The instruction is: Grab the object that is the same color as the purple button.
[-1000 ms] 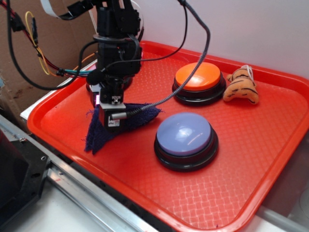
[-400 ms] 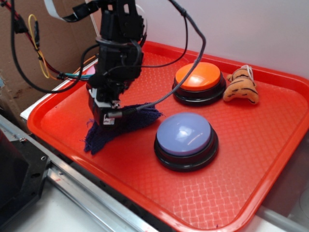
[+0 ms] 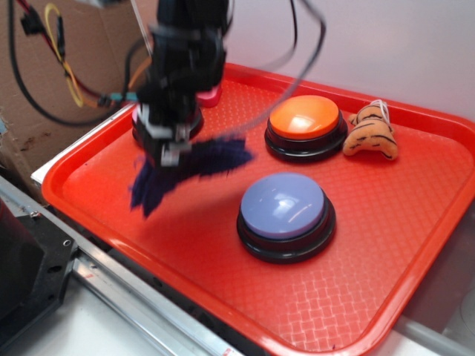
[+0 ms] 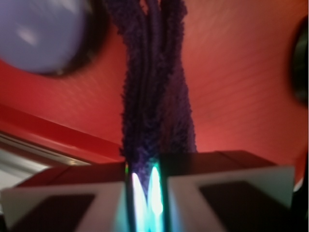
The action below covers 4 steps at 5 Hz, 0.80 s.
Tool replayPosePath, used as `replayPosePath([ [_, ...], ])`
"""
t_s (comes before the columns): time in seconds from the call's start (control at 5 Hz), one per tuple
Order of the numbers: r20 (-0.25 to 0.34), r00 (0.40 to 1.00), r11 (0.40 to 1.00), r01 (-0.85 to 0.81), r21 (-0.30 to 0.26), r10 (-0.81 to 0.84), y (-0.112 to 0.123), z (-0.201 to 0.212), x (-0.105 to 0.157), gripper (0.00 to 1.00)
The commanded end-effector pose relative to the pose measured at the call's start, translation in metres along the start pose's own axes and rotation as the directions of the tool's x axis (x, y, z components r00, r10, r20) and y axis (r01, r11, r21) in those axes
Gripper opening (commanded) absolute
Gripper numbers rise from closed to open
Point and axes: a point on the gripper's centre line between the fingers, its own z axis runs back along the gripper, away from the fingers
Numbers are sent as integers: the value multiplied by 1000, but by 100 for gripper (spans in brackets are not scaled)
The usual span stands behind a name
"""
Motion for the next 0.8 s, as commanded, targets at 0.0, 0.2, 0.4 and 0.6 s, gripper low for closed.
replayPosePath([
  [0.0, 276, 944, 983, -182, -29, 183, -43, 94, -49, 0],
  [0.2, 327, 922, 976, -217, -14, 210, -49, 136, -76, 0],
  [0.4, 330, 917, 969, -246, 25, 224, -51, 178, -98, 0],
  [0.6, 330, 918, 964, -256, 66, 221, -48, 177, -100, 0],
])
